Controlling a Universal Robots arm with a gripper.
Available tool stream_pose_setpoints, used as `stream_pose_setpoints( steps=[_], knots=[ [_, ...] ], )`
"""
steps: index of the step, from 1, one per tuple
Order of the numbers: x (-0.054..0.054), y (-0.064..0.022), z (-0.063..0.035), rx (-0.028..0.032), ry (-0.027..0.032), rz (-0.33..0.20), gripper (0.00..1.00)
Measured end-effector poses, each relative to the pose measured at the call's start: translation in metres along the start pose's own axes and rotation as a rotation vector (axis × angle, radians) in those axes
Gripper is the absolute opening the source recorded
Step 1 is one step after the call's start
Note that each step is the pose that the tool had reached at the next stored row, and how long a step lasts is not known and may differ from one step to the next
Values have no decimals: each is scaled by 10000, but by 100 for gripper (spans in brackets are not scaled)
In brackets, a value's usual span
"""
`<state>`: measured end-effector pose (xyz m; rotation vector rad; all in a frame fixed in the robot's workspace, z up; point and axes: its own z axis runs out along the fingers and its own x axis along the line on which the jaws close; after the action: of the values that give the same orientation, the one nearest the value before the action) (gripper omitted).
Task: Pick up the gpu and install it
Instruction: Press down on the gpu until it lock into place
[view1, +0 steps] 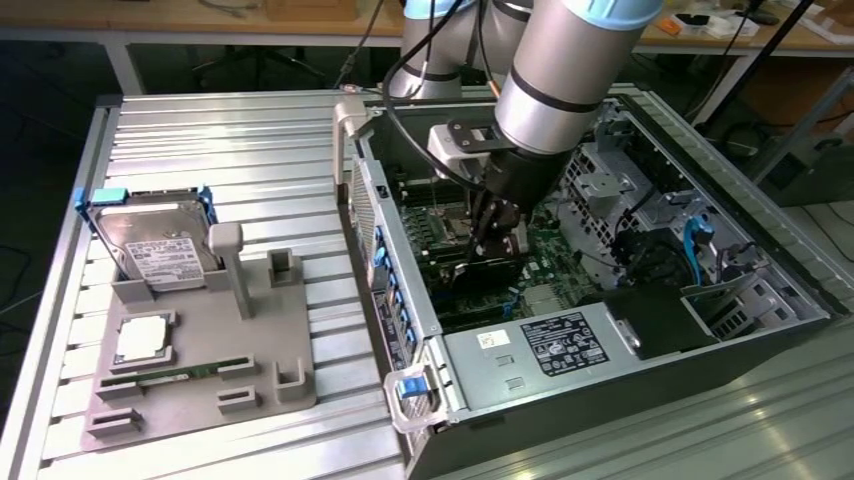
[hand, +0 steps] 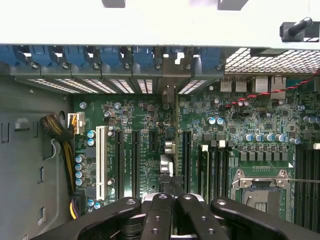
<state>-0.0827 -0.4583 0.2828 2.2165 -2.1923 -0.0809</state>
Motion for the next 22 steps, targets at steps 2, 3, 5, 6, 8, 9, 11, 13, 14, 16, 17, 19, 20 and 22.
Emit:
stream_pose_setpoints(
  steps=[2,3,5,6,8,9,11,13,14,16,17,19,20,22],
  knots=[
    [0,-2,36,1,-1,17,11],
    [1,-3,58,2,-3,27,11],
    [1,-6,93,1,-1,37,11],
    [2,-6,109,-1,3,39,11],
    [3,-7,119,-1,3,39,11],
    [1,-7,99,-12,-7,37,11],
    [0,-2,18,-39,-3,39,11],
    [-2,2,-63,-50,-4,40,11],
    [-3,15,-117,-52,-6,40,11],
    [-3,78,-124,-51,-37,55,11],
    [-3,100,-124,-51,-43,60,11],
    [-3,148,-122,-50,-50,69,11],
    [-4,167,-121,-51,-51,75,11],
    [-4,232,-117,-50,-53,95,11]
  ],
)
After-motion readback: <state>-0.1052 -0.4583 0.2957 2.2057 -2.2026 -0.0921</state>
